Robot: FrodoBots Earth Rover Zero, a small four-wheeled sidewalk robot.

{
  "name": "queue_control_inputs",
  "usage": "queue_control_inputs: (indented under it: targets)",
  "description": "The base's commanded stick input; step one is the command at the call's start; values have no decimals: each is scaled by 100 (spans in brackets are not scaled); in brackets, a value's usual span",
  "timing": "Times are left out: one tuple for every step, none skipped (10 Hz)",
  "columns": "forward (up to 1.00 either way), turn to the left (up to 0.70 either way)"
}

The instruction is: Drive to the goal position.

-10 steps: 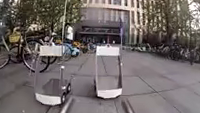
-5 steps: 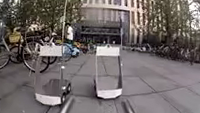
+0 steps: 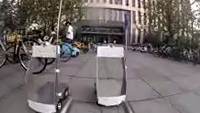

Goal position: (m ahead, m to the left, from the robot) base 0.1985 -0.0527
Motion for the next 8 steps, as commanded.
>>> queue_control_inputs:
  targets:
    - [45,0]
    - [45,0]
    - [45,0]
    - [38,0]
    - [11,0]
    - [0,0]
    - [0,0]
    - [0,0]
